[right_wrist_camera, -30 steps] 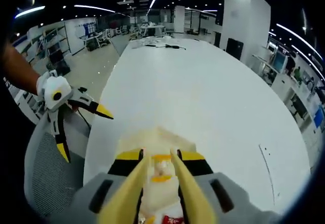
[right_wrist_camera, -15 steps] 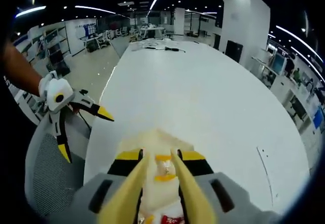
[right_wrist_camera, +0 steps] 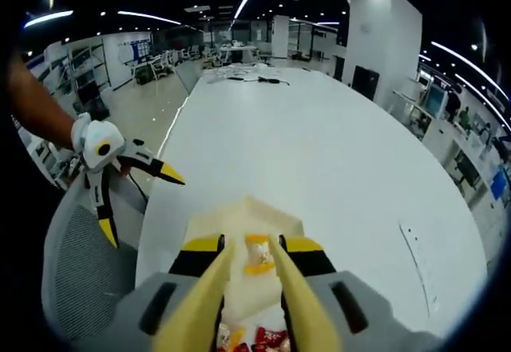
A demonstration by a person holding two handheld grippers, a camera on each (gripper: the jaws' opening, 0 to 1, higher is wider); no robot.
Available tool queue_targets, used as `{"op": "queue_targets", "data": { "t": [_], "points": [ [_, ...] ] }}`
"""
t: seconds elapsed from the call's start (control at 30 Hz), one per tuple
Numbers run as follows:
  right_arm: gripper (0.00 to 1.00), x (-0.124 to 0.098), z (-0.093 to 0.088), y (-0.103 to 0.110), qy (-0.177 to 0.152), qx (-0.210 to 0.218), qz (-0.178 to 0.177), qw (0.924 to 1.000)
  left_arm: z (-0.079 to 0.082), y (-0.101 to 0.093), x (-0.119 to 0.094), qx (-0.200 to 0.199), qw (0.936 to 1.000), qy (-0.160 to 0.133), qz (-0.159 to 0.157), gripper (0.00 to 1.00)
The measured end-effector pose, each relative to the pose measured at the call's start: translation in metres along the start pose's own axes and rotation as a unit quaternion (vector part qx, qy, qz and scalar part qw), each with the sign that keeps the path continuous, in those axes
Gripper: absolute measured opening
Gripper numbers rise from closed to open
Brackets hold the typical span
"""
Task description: Place the target food into the container with the food tongs after gripping and lifting it, then release it inside without dropping or visibly crushing the food.
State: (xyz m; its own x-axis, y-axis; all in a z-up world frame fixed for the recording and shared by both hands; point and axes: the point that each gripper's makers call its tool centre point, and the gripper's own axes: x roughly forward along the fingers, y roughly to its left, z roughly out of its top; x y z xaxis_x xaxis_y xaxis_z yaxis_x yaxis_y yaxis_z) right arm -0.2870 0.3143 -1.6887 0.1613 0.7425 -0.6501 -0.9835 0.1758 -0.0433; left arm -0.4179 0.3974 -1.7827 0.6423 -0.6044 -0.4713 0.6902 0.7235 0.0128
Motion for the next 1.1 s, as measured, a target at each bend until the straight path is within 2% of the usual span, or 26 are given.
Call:
{"op": "queue_targets", "data": {
  "t": [0.7, 1.1],
  "points": [
    [0.26, -0.072, -0.048, -0.005, -0.011, 0.025, -0.044, 0.9987, 0.004, 0.000, -0.001, -0.006, 0.9999, -0.012, 0.001, 0.99],
    [0.26, -0.121, -0.094, -0.009, -0.019, 0.058, -0.081, 0.9948, 0.003, 0.000, 0.000, 0.001, 1.0000, -0.007, 0.002, 0.99]
  ]
}}
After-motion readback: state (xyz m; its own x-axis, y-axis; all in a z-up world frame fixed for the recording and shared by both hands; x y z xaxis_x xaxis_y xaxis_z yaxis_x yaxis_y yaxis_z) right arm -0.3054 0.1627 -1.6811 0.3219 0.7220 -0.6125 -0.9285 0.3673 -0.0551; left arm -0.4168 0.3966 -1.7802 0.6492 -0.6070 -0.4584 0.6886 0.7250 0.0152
